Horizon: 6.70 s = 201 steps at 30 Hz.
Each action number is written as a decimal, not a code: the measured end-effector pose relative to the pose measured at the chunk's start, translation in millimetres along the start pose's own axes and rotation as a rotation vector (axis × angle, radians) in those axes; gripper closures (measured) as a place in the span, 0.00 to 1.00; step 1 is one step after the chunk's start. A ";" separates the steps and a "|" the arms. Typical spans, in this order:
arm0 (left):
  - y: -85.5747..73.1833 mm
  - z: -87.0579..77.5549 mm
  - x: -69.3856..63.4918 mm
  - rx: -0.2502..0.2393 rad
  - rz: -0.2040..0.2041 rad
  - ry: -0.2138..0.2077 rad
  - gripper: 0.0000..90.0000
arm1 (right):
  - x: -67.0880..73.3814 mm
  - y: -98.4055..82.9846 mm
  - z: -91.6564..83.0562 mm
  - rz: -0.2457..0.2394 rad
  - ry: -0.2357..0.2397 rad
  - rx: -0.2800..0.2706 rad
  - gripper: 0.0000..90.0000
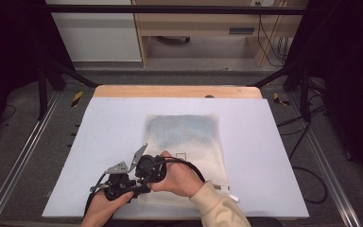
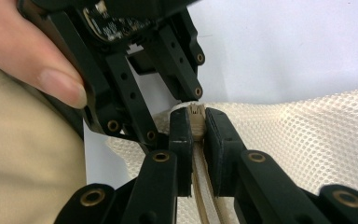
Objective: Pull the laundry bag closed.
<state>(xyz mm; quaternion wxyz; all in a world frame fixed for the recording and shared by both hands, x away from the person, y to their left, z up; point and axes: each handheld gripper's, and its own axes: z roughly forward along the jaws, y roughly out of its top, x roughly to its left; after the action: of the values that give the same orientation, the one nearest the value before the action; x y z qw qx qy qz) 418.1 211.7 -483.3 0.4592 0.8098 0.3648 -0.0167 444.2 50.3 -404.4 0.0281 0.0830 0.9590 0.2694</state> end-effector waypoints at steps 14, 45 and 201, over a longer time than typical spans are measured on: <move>1.3 -6.0 3.4 -0.006 -0.004 -0.006 0.75 | -0.9 -1.8 -0.6 0.000 -0.007 0.002 0.91; 0.2 -1.9 4.3 0.035 -0.009 0.009 0.92 | -1.1 -6.7 2.2 -0.015 -0.002 0.020 0.91; 4.6 3.9 -17.4 0.031 0.094 -0.012 0.92 | -3.6 -104.4 -41.2 0.150 -0.073 0.029 0.91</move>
<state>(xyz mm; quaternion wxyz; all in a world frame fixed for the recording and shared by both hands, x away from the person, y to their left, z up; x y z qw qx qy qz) 409.3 197.2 -475.9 0.4489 0.8331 0.3232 -0.0054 428.6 -59.2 -423.7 0.0413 0.1649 0.9523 0.2534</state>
